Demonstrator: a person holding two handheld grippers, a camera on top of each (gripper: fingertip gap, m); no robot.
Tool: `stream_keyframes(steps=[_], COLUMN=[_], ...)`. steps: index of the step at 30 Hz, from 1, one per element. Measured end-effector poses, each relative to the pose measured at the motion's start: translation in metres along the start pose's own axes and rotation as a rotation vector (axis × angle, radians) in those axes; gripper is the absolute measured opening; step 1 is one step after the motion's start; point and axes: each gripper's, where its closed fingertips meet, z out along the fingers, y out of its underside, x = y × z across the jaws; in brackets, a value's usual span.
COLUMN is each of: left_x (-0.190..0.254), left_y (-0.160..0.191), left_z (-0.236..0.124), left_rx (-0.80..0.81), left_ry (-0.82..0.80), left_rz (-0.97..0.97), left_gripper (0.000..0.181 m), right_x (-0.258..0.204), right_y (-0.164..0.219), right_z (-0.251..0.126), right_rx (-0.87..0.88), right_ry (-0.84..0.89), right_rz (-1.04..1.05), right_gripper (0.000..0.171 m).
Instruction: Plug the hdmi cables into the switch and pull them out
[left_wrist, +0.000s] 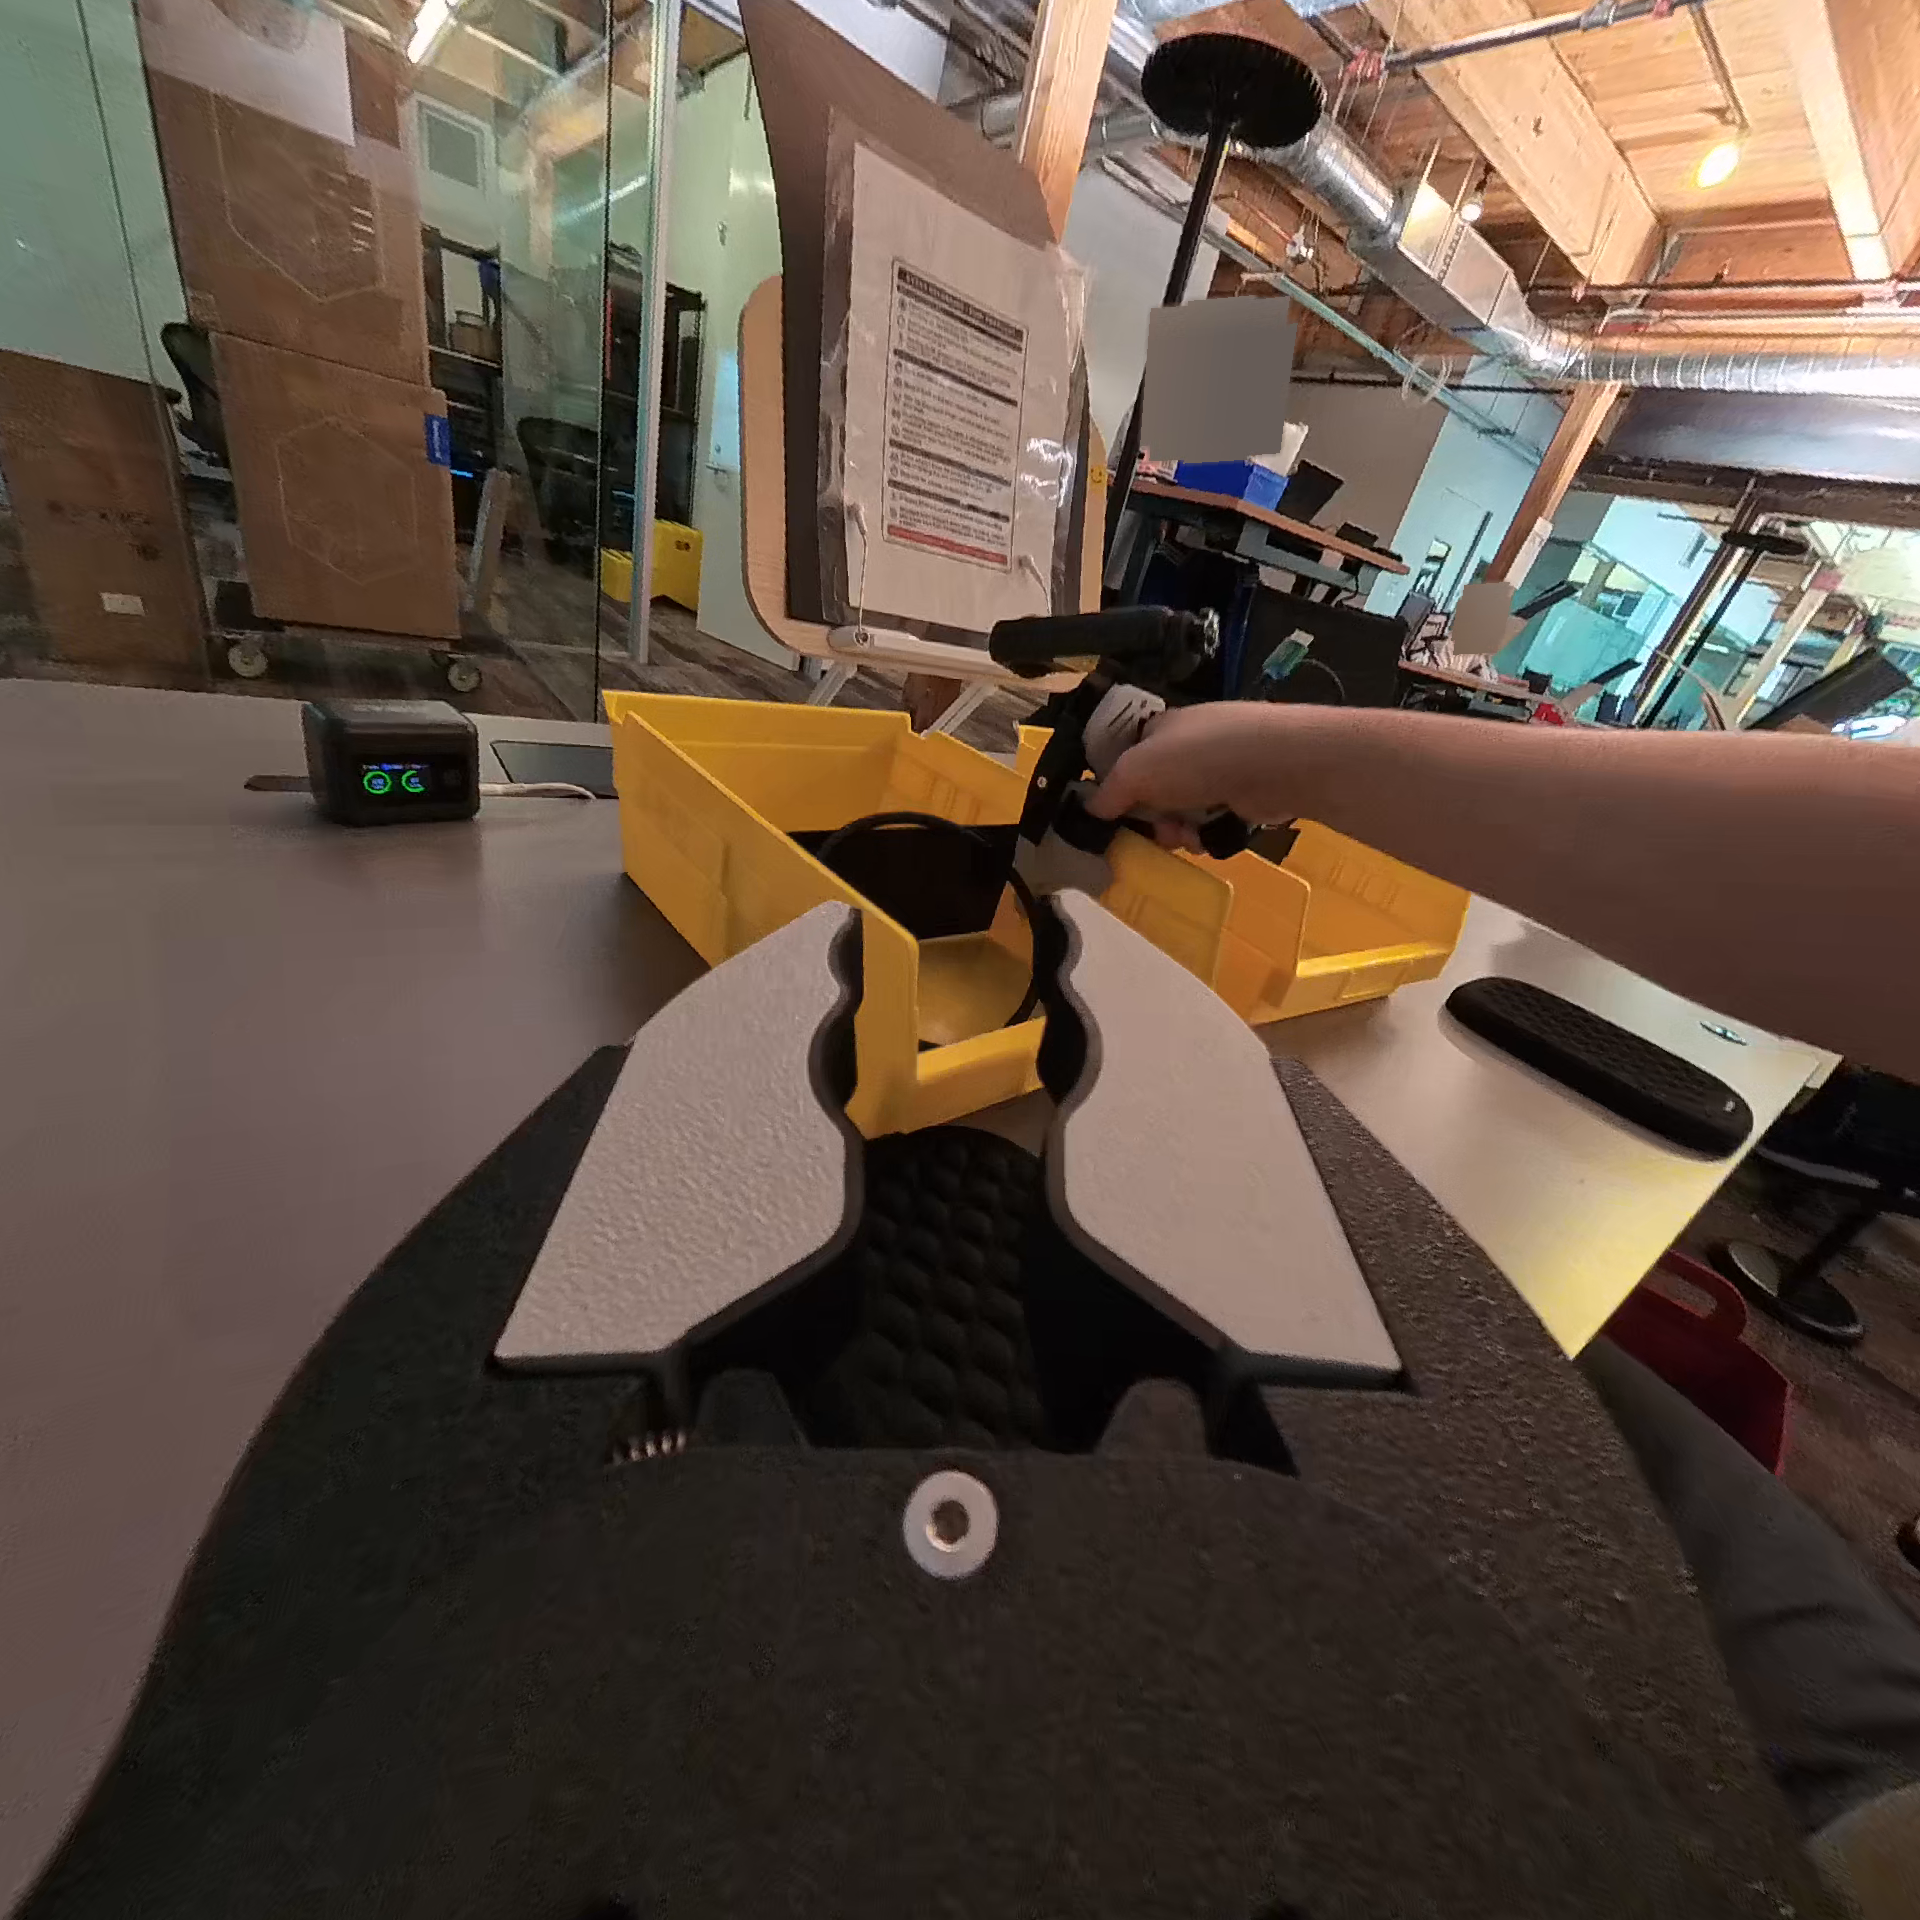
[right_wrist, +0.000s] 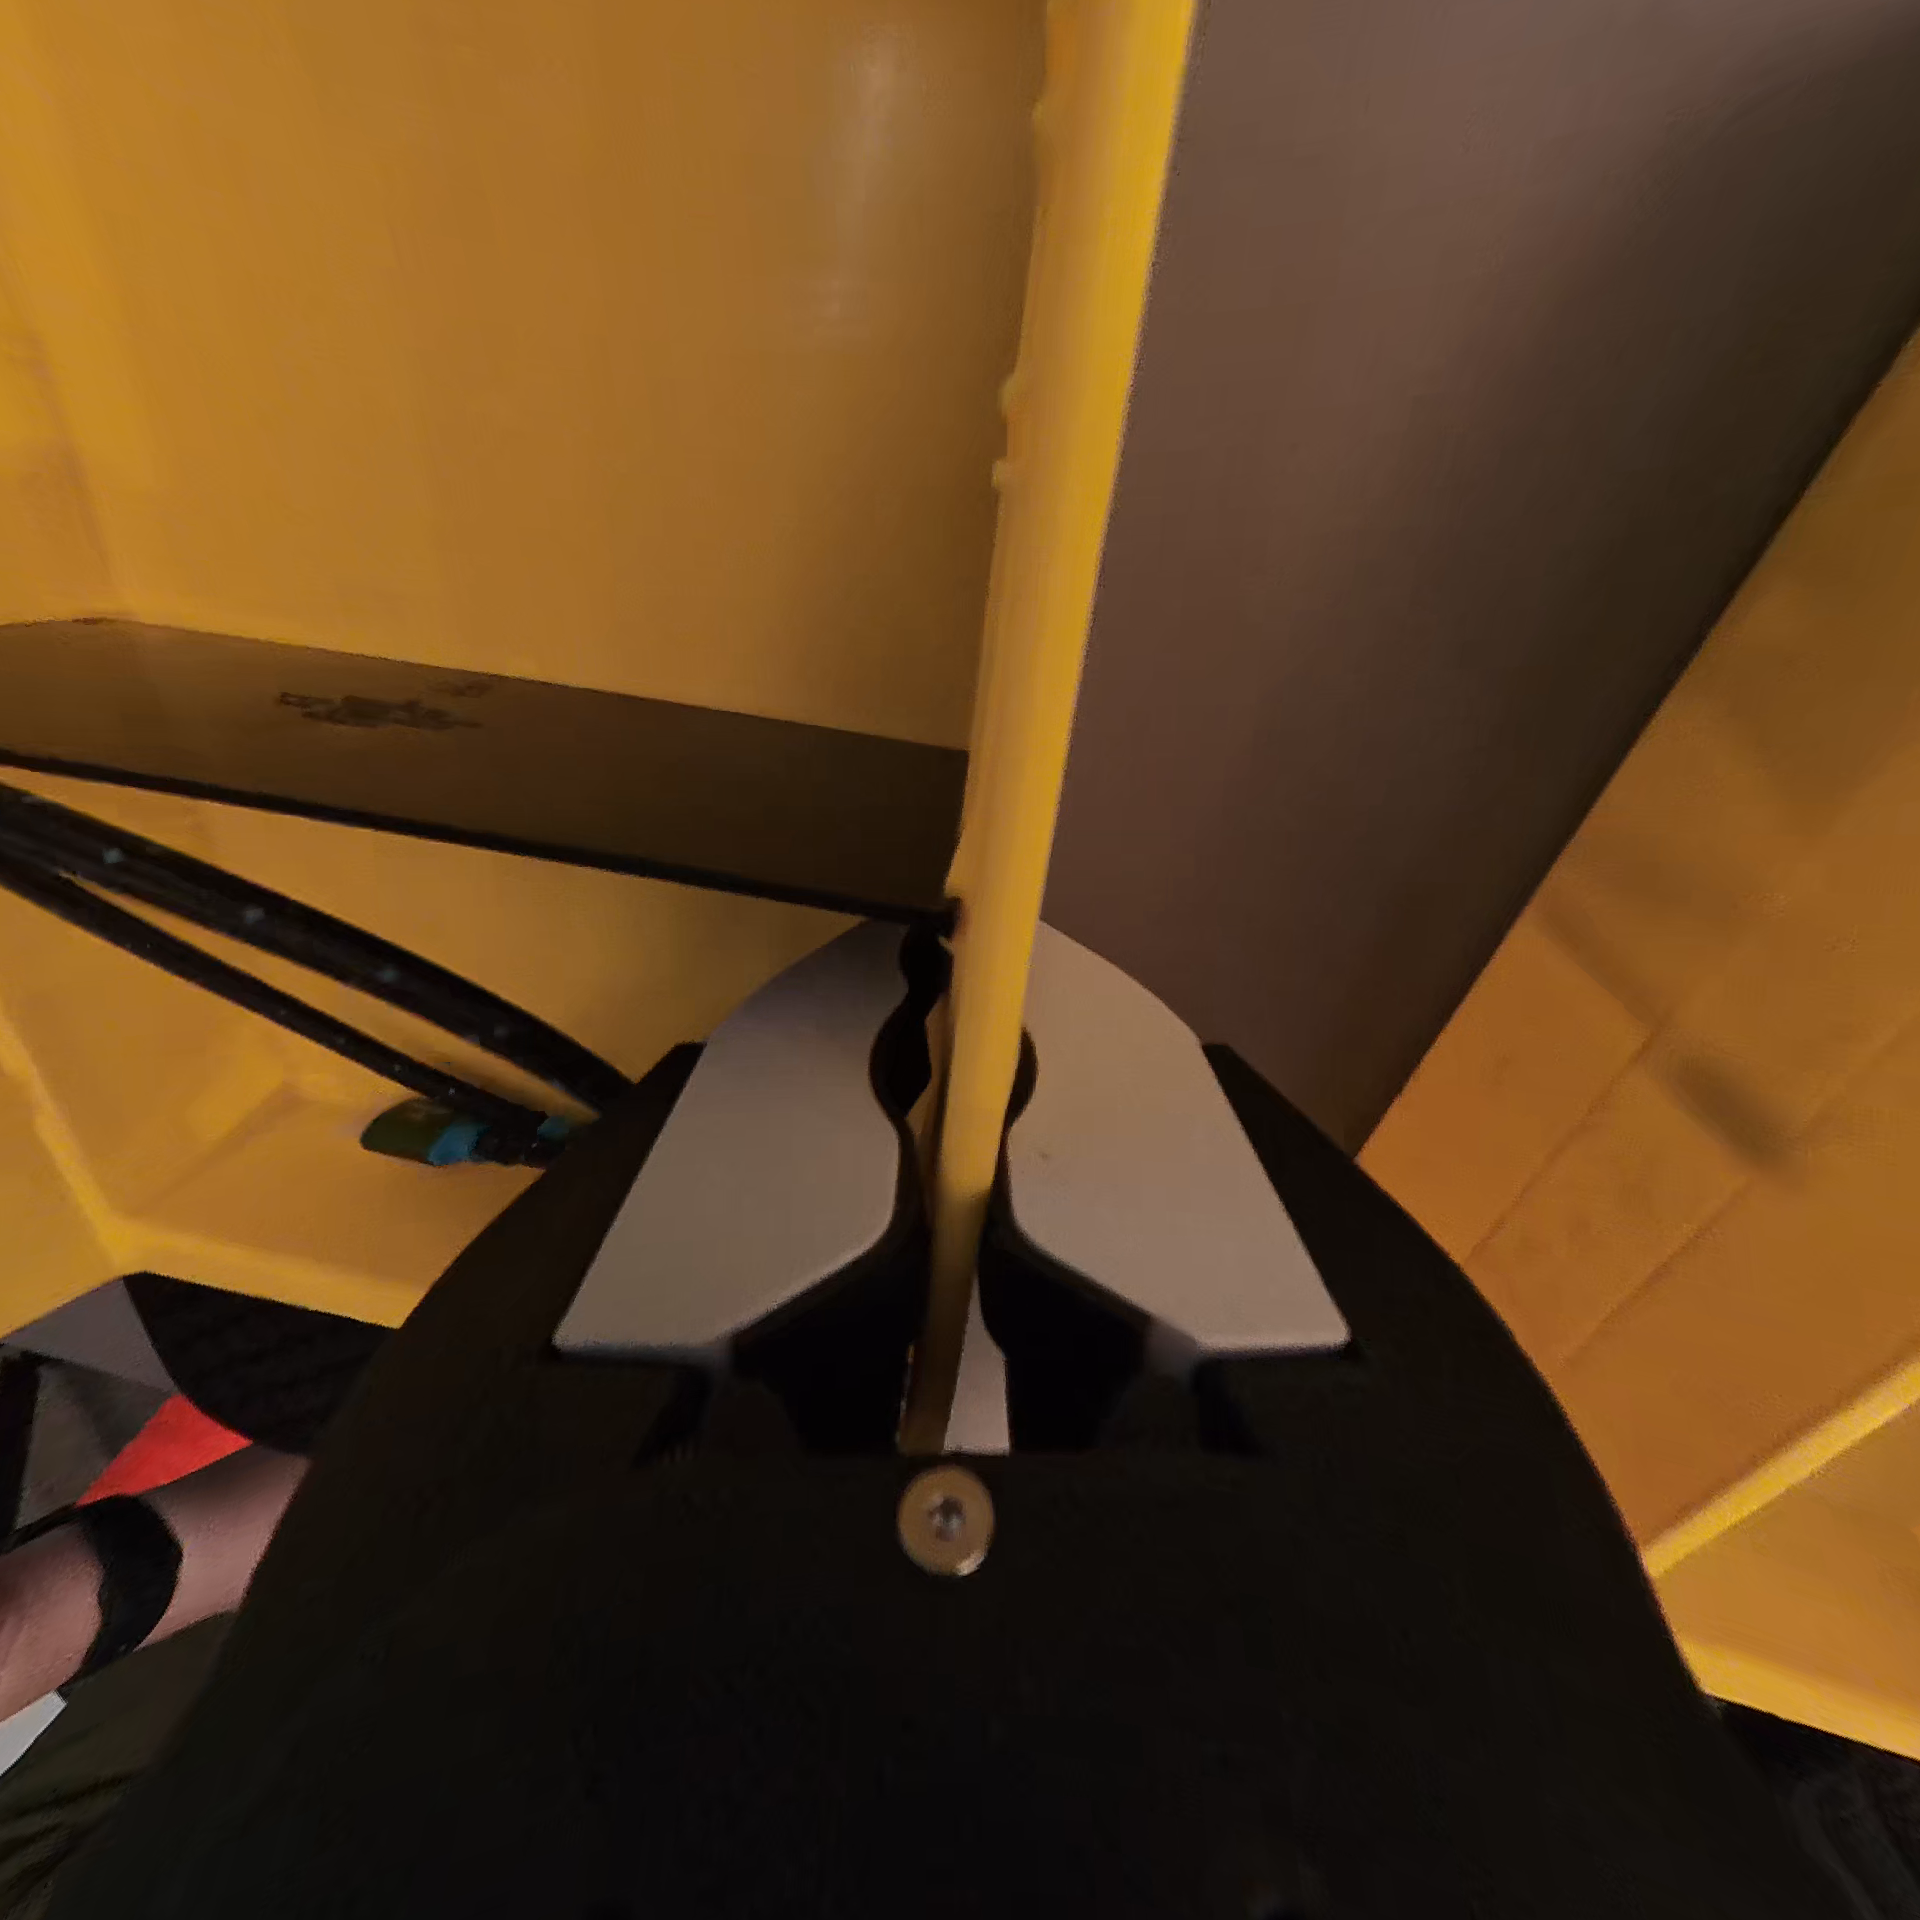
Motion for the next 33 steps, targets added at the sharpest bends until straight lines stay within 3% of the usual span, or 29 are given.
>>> stream_keyframes(steps=[9, 13, 17, 22, 25, 29, 31, 33], left_x=[0.012, 0.013, 0.029, 0.070, 0.105, 0.165, 0.166, 0.153], left_y=[0.015, 0.020, 0.038, 0.062, 0.082, 0.096, 0.095, 0.102], left_z=[0.016, 0.025, 0.039, 0.056, 0.064, 0.086, 0.107, 0.130], left_rx=[-0.068, -0.082, -0.177, -0.291, -0.385, -0.401, -0.418, -0.535], left_ry=[0.032, 0.014, 0.046, 0.135, 0.195, 0.339, 0.314, 0.252], left_rz=[-0.005, -0.027, -0.037, -0.014, -0.035, -0.098, -0.113, -0.086], left_gripper=[0.031, 0.031, 0.035, 0.044, 0.046, 0.042, 0.042, 0.050], right_x=[0.006, 0.004, 0.017, 0.082, 0.135, 0.212, 0.250, 0.286], right_y=[-0.001, 0.001, 0.018, 0.065, 0.102, 0.159, 0.188, 0.214], right_z=[-0.040, -0.100, -0.187, -0.291, -0.328, -0.342, -0.337, -0.328], right_rx=[-0.036, -0.035, -0.056, -0.026, 0.026, 0.022, -0.001, -0.025], right_ry=[-0.003, -0.016, -0.051, -0.059, -0.029, 0.014, 0.039, 0.065], right_rz=[-0.076, -0.129, -0.181, -0.181, -0.139, -0.067, -0.023, 0.024], right_gripper=[0.006, 0.006, 0.006, 0.006, 0.006, 0.006, 0.006, 0.006])
